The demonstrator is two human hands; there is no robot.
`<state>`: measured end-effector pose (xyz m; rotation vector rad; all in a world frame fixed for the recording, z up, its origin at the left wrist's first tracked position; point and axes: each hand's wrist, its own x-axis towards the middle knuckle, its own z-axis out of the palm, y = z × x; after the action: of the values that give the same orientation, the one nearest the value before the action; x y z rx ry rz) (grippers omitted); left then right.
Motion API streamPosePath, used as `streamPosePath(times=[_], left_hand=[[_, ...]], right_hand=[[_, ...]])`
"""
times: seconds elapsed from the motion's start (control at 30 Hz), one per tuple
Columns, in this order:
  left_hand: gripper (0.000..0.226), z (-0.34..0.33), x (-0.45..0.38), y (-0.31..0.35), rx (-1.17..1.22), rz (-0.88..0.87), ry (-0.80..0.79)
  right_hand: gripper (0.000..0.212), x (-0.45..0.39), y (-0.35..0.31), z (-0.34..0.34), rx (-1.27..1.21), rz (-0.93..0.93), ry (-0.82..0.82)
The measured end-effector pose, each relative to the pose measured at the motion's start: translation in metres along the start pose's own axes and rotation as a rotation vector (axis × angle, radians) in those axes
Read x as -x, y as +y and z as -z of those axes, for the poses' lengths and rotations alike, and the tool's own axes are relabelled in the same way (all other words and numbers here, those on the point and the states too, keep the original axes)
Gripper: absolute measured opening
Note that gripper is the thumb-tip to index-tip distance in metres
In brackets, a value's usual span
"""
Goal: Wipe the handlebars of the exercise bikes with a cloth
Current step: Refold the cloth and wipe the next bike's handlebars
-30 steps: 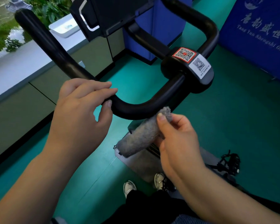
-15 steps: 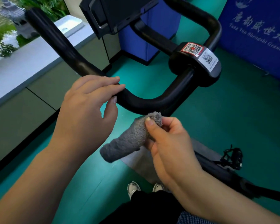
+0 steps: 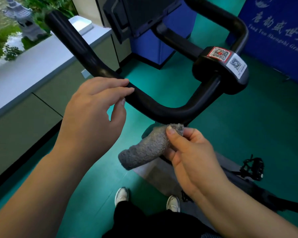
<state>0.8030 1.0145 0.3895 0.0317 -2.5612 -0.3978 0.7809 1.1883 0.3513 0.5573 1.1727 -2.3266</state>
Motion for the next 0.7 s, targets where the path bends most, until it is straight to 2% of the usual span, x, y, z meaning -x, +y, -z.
streamPosePath(times=[0.23, 0.4, 0.57, 0.7], left_hand=[[0.023, 0.021, -0.028, -0.057, 0.025, -0.132, 0.096], [0.024, 0.036, -0.048, -0.108, 0.027, -0.242, 0.052], [0.025, 0.039, -0.059, -0.127, 0.067, -0.368, 0.013], [0.024, 0.044, -0.068, -0.136, 0.098, -0.415, -0.003]], right_hand=[[0.037, -0.01, 0.04, -0.055, -0.107, 0.062, -0.003], [0.029, -0.021, 0.057, -0.1, -0.208, 0.128, 0.01], [0.02, -0.04, 0.071, -0.14, -0.255, 0.18, 0.039], [0.018, -0.057, 0.078, -0.179, -0.285, 0.152, -0.026]])
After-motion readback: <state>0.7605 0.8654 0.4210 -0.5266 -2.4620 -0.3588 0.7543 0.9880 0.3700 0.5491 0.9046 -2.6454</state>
